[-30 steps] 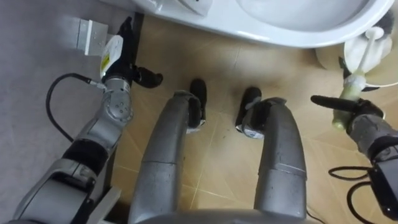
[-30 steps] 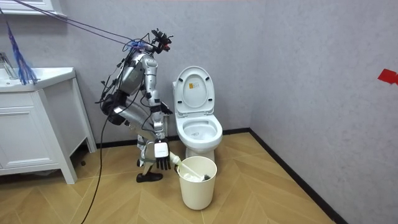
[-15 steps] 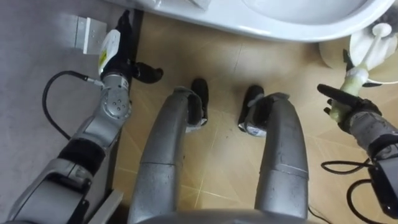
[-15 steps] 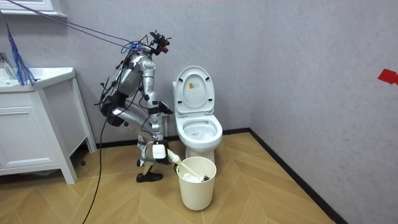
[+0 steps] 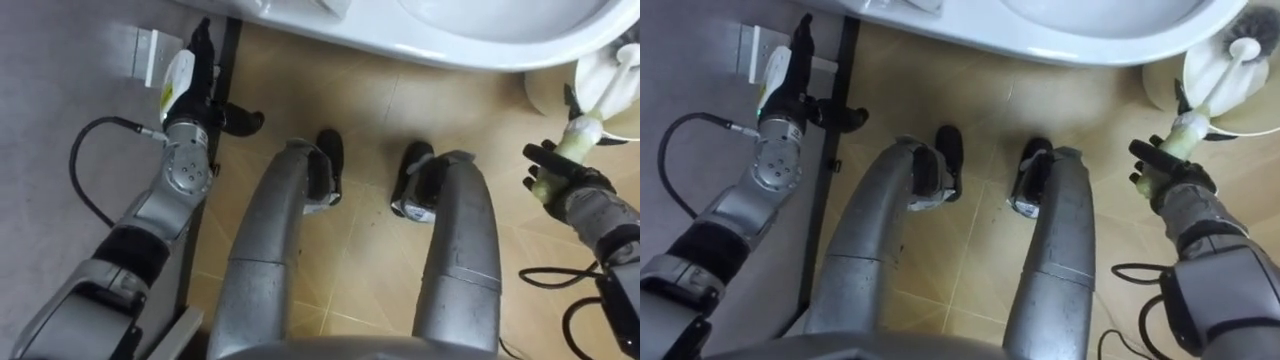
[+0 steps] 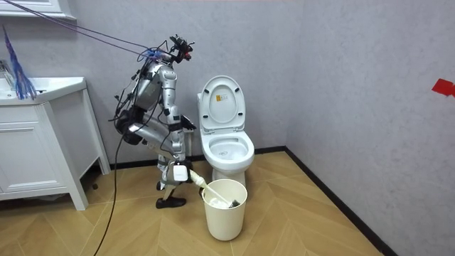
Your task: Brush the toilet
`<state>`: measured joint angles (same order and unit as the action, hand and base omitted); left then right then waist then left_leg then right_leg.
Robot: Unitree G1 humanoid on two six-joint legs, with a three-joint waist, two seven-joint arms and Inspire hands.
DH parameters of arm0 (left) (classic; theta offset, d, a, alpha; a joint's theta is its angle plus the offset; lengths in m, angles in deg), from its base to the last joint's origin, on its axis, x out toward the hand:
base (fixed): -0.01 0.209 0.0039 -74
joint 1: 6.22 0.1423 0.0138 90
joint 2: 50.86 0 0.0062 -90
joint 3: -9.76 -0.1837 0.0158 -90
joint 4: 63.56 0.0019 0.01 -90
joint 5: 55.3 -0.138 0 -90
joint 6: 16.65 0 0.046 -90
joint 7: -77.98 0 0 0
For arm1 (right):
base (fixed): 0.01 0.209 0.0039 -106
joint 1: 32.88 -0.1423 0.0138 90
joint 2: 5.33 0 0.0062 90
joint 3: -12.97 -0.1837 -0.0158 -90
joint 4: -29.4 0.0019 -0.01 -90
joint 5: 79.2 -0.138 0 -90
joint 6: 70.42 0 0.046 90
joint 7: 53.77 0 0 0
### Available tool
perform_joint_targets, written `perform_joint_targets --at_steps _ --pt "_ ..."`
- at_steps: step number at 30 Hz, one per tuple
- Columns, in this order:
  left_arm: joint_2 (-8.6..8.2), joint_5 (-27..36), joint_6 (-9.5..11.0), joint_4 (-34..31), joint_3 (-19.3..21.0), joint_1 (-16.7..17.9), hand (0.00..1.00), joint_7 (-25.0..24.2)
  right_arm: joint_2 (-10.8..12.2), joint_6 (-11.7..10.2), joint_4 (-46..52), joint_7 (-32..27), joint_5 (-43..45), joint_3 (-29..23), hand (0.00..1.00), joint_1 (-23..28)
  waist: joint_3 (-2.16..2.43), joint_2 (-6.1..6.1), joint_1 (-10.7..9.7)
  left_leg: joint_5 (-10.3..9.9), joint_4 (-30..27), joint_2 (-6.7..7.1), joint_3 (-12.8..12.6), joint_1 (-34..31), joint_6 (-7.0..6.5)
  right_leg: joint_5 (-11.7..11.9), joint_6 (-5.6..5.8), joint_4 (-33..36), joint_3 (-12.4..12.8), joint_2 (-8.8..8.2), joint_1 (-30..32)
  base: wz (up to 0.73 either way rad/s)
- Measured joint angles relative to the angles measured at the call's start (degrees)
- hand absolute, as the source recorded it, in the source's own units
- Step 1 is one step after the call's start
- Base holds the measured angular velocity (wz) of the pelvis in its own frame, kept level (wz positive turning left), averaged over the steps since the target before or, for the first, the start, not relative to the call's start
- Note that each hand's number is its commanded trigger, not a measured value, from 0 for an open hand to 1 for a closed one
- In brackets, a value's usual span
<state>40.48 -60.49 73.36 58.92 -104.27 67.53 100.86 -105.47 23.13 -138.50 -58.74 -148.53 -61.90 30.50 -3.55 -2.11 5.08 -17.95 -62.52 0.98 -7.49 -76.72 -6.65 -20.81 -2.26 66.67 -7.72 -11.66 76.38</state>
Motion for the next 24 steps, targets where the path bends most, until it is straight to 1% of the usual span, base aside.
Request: perform_joint_targets --at_steps 3,5,6,9,11,12,13,14,15,16,17,19,21,24 --pt "0.0 -0.01 -0.24 0.0 0.0 0.87 0.0 -0.02 0.66 0.34 -0.12 0.72 -0.88 -0.07 1.0 1.38 0.02 -0.03 -0.07 -0.25 0.25 -0.12 0.55 1.95 0.04 -0.4 0.09 -0.64 -0.66 0.11 -2.49 0.02" --pt "-0.02 -0.01 -0.83 0.0 0.0 1.59 0.0 -0.08 1.15 0.59 -0.3 0.88 -0.83 -0.07 1.0 2.36 0.02 -0.04 -0.12 -0.29 0.95 -0.14 0.85 3.78 0.11 -0.44 0.09 -1.65 -1.03 0.24 -4.59 -0.02" --pt "-0.02 0.0 -0.96 0.0 0.03 2.76 0.0 -0.11 1.4 1.11 -0.46 1.03 -0.8 -0.05 1.0 2.99 0.03 -0.03 -0.06 -0.35 1.58 -0.12 1.0 5.22 0.22 -0.4 0.16 -2.49 -1.17 0.4 -6.13 -0.06" --pt "0.01 -0.15 -0.96 -0.18 0.46 4.6 0.0 -0.16 1.78 1.59 -1.06 1.85 -0.86 -0.07 1.0 4.61 0.09 0.01 -0.16 -0.21 4.6 -0.11 1.24 9.52 0.47 0.28 0.92 -5.77 -1.01 1.33 -10.4 -0.07" --pt "-0.01 -0.11 -0.95 -0.9 0.83 6.2 0.0 -0.24 1.85 1.56 -2.4 2.57 -1.21 -0.11 1.0 5.18 0.14 0.09 -0.22 0.32 6.86 0.0 1.4 12.21 0.54 0.98 0.94 -8.22 -1.38 1.46 -13.23 -0.04" --pt "-0.11 -0.07 -0.91 -0.91 0.86 6.98 0.0 -0.26 2.01 1.51 -2.88 2.61 -1.77 -0.13 1.0 5.69 0.13 0.15 -0.29 0.86 8.7 -0.01 1.45 14.43 0.53 1.5 1.14 -10.2 -1.53 1.76 -15.49 0.0" --pt "-0.18 -0.07 -0.91 -0.87 0.87 7.65 0.0 -0.41 2.57 1.43 -3.81 2.69 -2.3 -0.24 1.0 6.01 0.23 0.37 -0.53 1.49 10.96 0.03 1.53 16.87 0.59 2.12 1.16 -12.5 -1.98 1.83 -18.01 0.0" --pt "-0.18 -0.08 -0.91 -0.87 0.87 7.93 0.0 -0.59 2.96 1.45 -4.36 2.74 -2.37 -0.29 1.0 6.03 0.29 0.5 -0.65 1.79 12.0 0.05 1.61 18.07 0.64 2.44 1.18 -13.66 -2.18 1.95 -19.24 0.0" --pt "-0.24 -0.11 -0.76 -0.93 0.93 8.41 0.0 -0.72 3.66 1.49 -5.18 2.77 -2.48 -0.74 1.0 6.23 0.4 0.66 -0.79 2.15 13.72 -0.03 1.95 20.17 0.78 2.98 1.26 -15.83 -2.66 2.32 -21.7 -0.04" --pt "-0.38 -0.11 -0.6 -0.87 1.19 9.01 0.0 -0.88 4.36 1.49 -5.92 3.1 -2.92 -0.93 1.0 6.5 0.48 0.84 -0.76 2.28 15.25 -0.25 2.21 22.43 0.95 3.46 1.28 -17.94 -3.09 2.83 -24.27 -0.03" --pt "-0.46 -0.19 -0.58 -0.84 1.3 9.07 0.0 -0.96 4.68 1.49 -6.28 3.31 -3.01 -0.93 1.0 6.7 0.52 0.97 -0.84 2.43 16.07 -0.23 2.35 23.61 1.0 3.66 1.31 -18.93 -3.34 2.89 -25.53 0.0" --pt "-0.57 -0.67 -0.1 -0.55 1.47 10.16 0.0 -1.09 5.73 1.52 -6.85 4.04 -4.78 -1.55 1.0 7.94 0.86 1.76 -1.03 3.08 19.66 0.03 2.47 28.07 1.0 4.3 1.81 -22.32 -3.41 3.31 -30.0 0.08" --pt "-0.64 -1.69 -0.08 -0.6 2.04 11.31 0.0 -1.31 6.12 1.54 -6.84 4.38 -5.06 -2.95 1.0 8.85 0.91 1.85 -1.12 3.11 21.36 0.0 2.8 31.0 1.06 4.57 2.08 -24.61 -3.51 3.86 -33.22 0.03" --pt "-0.74 -1.92 -0.08 -0.57 3.88 13.49 0.0 -2.36 6.56 1.56 -6.75 4.71 -5.35 -3.94 1.0 9.8 1.12 2.31 -1.61 3.15 24.16 0.23 3.03 35.48 1.12 4.77 2.38 -27.6 -3.99 3.98 -37.9 0.03"
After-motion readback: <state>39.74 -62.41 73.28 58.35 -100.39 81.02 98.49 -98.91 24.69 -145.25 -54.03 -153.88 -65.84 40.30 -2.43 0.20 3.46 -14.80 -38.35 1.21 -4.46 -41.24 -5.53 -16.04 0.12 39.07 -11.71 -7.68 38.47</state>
